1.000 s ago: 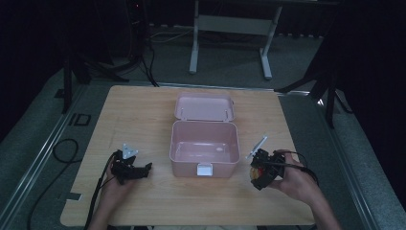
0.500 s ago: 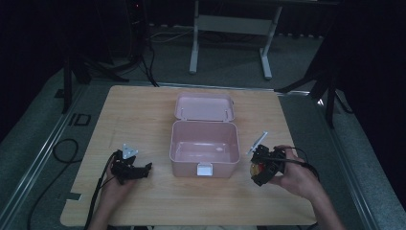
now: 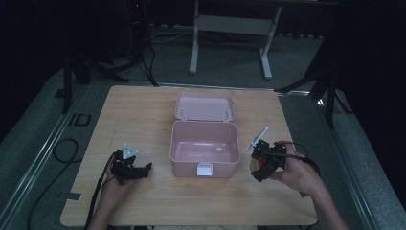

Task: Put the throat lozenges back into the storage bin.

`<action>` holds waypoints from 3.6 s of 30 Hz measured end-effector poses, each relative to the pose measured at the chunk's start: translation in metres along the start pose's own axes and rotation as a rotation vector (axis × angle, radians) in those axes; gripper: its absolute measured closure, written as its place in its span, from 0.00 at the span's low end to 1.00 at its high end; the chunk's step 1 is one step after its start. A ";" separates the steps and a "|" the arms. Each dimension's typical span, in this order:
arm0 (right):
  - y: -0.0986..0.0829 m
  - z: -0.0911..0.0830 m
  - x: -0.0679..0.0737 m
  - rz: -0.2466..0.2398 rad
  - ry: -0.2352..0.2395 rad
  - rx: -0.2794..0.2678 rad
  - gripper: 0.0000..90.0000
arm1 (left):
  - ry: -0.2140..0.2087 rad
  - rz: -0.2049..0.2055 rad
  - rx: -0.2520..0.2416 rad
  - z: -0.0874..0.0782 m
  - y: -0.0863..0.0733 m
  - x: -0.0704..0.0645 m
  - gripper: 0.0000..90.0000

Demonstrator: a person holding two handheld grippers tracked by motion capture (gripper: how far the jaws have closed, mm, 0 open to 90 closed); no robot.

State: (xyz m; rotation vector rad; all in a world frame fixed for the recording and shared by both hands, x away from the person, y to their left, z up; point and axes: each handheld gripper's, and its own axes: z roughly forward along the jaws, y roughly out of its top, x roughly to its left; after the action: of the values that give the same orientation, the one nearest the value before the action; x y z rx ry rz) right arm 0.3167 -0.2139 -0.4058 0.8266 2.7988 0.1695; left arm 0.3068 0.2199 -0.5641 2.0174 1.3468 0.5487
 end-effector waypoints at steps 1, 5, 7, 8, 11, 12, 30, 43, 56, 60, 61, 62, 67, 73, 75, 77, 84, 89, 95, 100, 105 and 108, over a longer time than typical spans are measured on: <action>0.000 -0.001 -0.001 0.001 0.002 -0.001 0.23 | 0.000 0.000 0.000 0.000 0.000 0.000 0.15; 0.001 -0.003 -0.003 -0.002 0.004 -0.010 0.23 | 0.000 0.000 -0.001 0.000 0.000 0.000 0.15; 0.002 -0.005 -0.003 -0.002 0.004 -0.013 0.23 | 0.000 0.000 0.000 0.000 0.000 0.000 0.15; 0.003 -0.006 -0.003 -0.001 0.003 -0.013 0.23 | 0.000 0.001 0.001 0.000 0.000 0.000 0.15; 0.005 -0.007 -0.003 -0.005 0.000 -0.015 0.23 | 0.000 0.001 0.001 0.000 0.000 0.000 0.15; 0.005 -0.008 -0.003 -0.008 0.000 -0.015 0.23 | 0.000 0.000 0.000 0.000 0.000 0.000 0.15; 0.017 -0.017 -0.005 -0.027 0.001 -0.032 0.23 | 0.000 0.000 0.000 0.000 0.000 0.000 0.15; 0.031 -0.021 -0.006 -0.039 0.001 -0.047 0.23 | 0.000 0.000 -0.001 0.000 0.000 0.000 0.15; 0.043 -0.028 -0.005 -0.060 -0.006 -0.066 0.23 | 0.000 0.000 -0.001 0.000 0.000 0.000 0.15; 0.046 -0.030 -0.005 -0.064 -0.008 -0.069 0.23 | 0.000 0.000 0.000 0.000 0.000 0.000 0.15; 0.047 -0.030 -0.005 -0.063 -0.008 -0.070 0.23 | 0.000 0.001 0.000 0.000 0.000 0.000 0.15; 0.048 -0.031 -0.005 -0.065 -0.010 -0.071 0.23 | 0.000 0.000 0.000 0.000 0.000 0.000 0.15; 0.053 -0.033 -0.002 -0.077 -0.012 -0.077 0.23 | 0.000 0.001 0.000 0.000 0.000 0.000 0.15; 0.059 -0.034 0.000 -0.082 -0.007 -0.084 0.23 | 0.000 0.001 0.000 0.000 0.000 0.000 0.15; 0.061 -0.034 0.001 -0.088 -0.009 -0.083 0.23 | -0.001 0.003 0.000 0.000 0.000 0.000 0.15; 0.064 -0.035 0.001 -0.088 -0.006 -0.087 0.23 | -0.002 0.004 0.000 0.000 0.000 0.000 0.15; 0.072 -0.036 0.000 -0.095 -0.001 -0.081 0.23 | -0.003 0.003 -0.001 0.000 0.000 0.000 0.15; 0.077 -0.036 -0.001 -0.092 0.008 -0.077 0.23 | -0.004 0.004 -0.001 0.001 0.001 0.000 0.15; 0.084 -0.034 0.001 -0.098 0.019 -0.069 0.23 | -0.005 0.006 0.000 0.001 0.001 0.000 0.15; 0.088 -0.034 -0.001 -0.091 0.033 -0.077 0.23 | -0.005 0.006 0.000 0.001 0.001 0.000 0.15; 0.092 -0.034 -0.001 -0.090 0.038 -0.079 0.23 | -0.004 0.005 0.000 0.001 0.001 0.000 0.15; 0.094 -0.033 -0.001 -0.089 0.046 -0.081 0.23 | -0.005 0.006 0.000 0.001 0.001 0.000 0.15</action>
State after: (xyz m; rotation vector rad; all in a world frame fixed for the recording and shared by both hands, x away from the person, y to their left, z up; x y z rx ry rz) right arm 0.3586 -0.1369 -0.3576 0.6861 2.8438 0.2882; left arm 0.3077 0.2196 -0.5641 2.0218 1.3384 0.5467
